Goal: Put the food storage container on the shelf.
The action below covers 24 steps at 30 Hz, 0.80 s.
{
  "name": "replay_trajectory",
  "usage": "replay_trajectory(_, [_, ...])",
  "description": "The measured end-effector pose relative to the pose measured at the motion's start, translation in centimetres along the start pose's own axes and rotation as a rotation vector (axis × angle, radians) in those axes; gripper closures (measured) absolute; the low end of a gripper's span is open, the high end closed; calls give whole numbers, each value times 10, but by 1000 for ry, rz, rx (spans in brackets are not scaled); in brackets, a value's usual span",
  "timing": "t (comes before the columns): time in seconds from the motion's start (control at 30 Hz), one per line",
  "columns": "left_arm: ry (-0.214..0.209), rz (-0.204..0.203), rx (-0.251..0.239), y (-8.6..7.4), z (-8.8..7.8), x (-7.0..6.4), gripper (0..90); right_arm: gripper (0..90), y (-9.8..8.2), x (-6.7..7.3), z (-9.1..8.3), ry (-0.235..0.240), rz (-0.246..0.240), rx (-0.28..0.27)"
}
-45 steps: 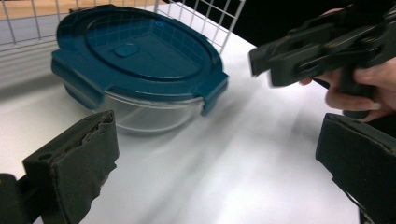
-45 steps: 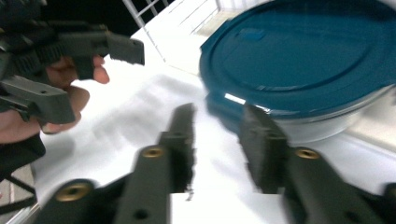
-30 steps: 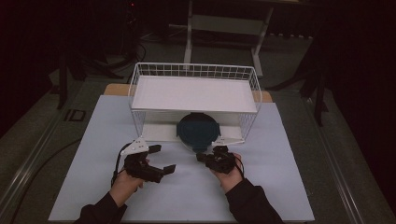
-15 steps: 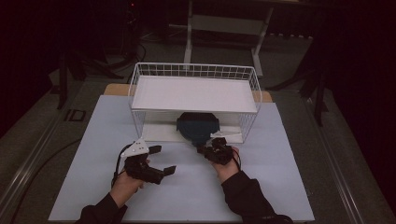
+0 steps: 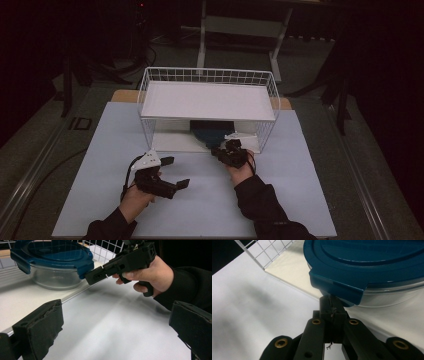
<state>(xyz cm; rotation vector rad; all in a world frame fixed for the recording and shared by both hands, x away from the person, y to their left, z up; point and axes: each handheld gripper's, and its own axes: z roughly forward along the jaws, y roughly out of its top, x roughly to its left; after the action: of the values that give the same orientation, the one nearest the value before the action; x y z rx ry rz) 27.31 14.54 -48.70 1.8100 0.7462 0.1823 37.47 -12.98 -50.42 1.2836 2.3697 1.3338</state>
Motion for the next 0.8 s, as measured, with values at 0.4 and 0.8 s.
replay_trajectory(0.4, [2,6,-2,0,-1,-1,0,867,3,2,2,14,-3,-8])
replay_trajectory(0.8, [-2,18,-1,1,-3,-5,0,271,-3,18,-27,99,-46,-88])
